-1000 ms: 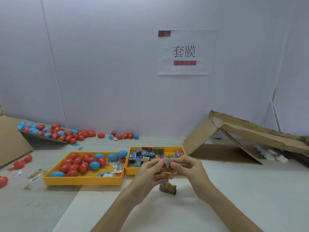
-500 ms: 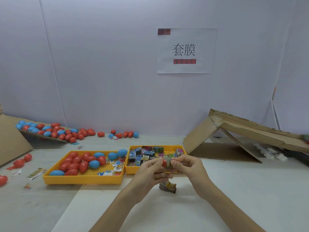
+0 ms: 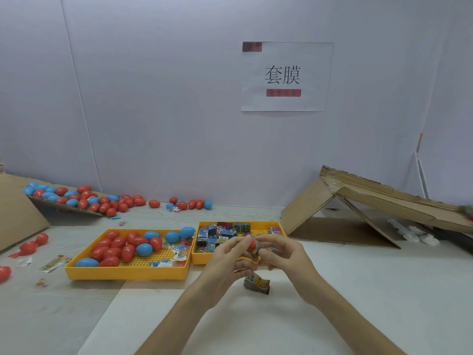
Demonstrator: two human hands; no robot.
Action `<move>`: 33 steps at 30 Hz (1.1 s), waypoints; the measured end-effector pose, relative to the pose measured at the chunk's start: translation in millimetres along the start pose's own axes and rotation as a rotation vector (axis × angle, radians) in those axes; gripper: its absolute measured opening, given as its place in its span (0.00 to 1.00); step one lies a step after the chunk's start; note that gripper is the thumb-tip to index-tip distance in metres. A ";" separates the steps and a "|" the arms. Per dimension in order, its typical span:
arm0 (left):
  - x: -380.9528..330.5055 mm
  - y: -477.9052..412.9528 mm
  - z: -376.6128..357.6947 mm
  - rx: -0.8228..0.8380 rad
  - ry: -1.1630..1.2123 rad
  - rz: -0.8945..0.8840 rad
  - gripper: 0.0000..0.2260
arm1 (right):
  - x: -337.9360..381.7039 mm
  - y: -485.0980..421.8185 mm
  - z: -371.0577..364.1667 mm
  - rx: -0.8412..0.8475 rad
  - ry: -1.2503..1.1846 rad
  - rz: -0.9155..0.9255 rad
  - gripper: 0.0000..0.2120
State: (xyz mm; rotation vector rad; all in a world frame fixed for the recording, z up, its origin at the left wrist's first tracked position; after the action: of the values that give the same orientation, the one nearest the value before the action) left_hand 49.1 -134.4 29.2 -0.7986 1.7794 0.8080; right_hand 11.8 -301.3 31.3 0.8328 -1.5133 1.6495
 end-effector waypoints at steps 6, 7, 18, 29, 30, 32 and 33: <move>0.4 1.0 -0.2 0.006 0.006 0.014 0.15 | -2.8 -1.4 2.3 -0.039 -0.019 -0.023 0.15; 0.5 1.5 0.2 0.006 -0.010 0.005 0.14 | -3.5 -1.5 2.9 -0.038 -0.018 -0.021 0.15; 1.4 3.0 2.2 -0.133 -0.179 -0.090 0.18 | -0.9 -0.2 -0.7 0.068 0.311 0.183 0.13; 1.1 2.7 3.6 -0.162 -0.085 -0.112 0.10 | 0.1 -1.7 2.1 -0.006 0.166 0.119 0.10; 0.1 2.1 4.0 -0.180 -0.040 -0.113 0.10 | 2.1 -3.0 4.4 -0.045 0.069 0.082 0.10; -3.4 0.8 7.8 -0.237 0.033 -0.131 0.10 | 6.6 -7.6 13.3 -0.153 -0.169 0.004 0.11; -5.2 0.3 10.9 -0.266 0.047 -0.146 0.11 | 8.5 -10.7 19.0 -0.195 -0.283 -0.021 0.13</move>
State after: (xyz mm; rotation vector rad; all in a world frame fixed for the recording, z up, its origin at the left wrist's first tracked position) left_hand 55.9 -124.6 30.9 -1.1174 1.6523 0.9459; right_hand 16.2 -319.0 46.0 1.0003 -1.8188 1.3841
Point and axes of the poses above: each hand's wrist, its own y-axis away from the middle knuckle, its own z-axis out of the back of the hand, x = y × z, the point moved 2 cm from there along -y, towards the middle knuckle, and after that the axes turned 13 degrees about z, right-handed, at the moved point
